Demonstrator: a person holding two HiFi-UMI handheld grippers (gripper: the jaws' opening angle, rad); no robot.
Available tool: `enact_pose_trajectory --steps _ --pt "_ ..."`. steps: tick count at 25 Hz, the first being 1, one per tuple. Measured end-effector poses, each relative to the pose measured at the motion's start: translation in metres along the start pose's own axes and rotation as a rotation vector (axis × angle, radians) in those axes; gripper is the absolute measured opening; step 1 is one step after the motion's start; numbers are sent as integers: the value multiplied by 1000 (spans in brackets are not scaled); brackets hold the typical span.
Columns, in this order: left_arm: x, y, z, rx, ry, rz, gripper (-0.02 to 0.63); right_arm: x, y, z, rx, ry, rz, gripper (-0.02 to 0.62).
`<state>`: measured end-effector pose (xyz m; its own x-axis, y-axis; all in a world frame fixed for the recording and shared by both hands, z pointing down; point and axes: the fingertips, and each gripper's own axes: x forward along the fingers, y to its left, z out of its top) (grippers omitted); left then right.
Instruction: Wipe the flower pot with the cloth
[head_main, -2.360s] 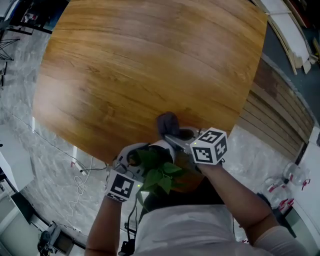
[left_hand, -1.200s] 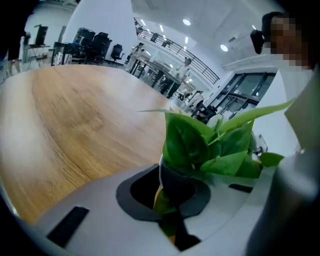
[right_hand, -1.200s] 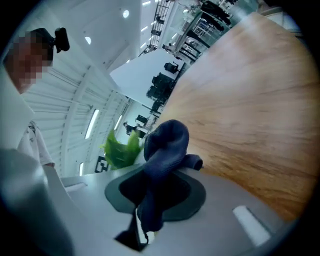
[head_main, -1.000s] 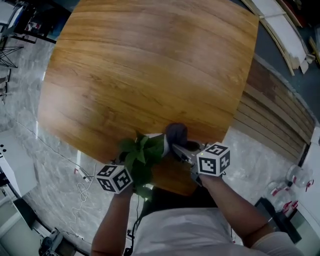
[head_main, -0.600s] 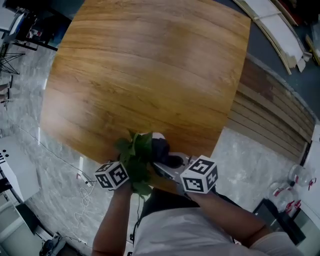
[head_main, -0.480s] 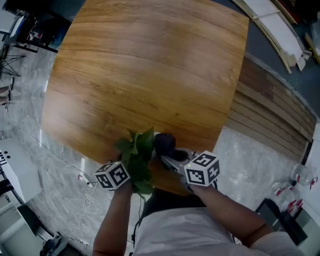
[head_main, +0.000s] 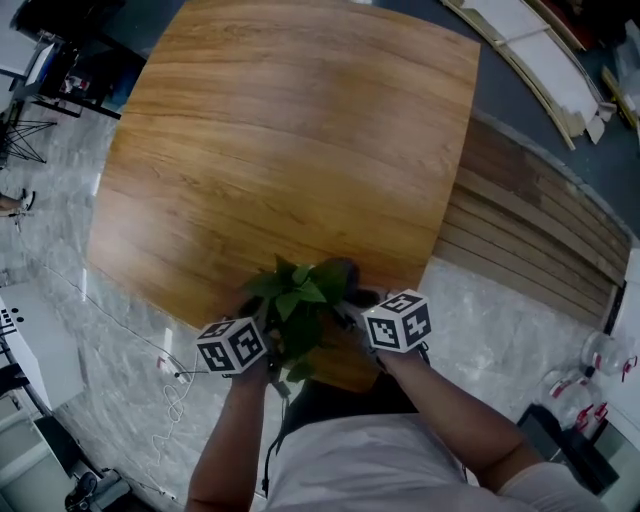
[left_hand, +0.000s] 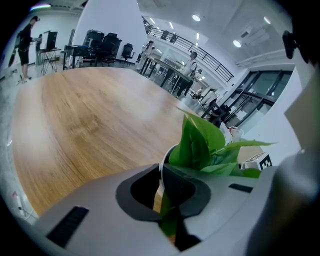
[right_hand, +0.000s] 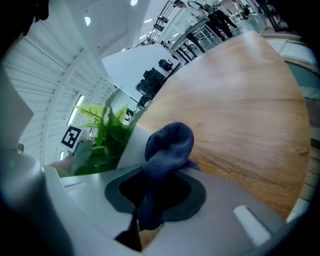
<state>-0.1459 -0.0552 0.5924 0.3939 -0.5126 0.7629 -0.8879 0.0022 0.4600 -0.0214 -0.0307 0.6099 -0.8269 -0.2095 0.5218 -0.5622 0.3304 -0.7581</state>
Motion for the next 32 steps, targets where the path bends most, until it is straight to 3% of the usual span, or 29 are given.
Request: enact_pose_trajectory --steps 6,17,24,32 --pt "-6 -18 2 -22 7 -23 49 -26 14 19 -2 -24 25 65" --pt "-39 -26 12 -20 -92 27 86 -57 38 37 -96 -24 62 66" --pt "-87 -58 33 -1 -216 37 86 -101 68 60 -214 -45 112 64" --pt "-188 -112 69 96 -445 19 86 -154 172 89 -493 -131 247 64"
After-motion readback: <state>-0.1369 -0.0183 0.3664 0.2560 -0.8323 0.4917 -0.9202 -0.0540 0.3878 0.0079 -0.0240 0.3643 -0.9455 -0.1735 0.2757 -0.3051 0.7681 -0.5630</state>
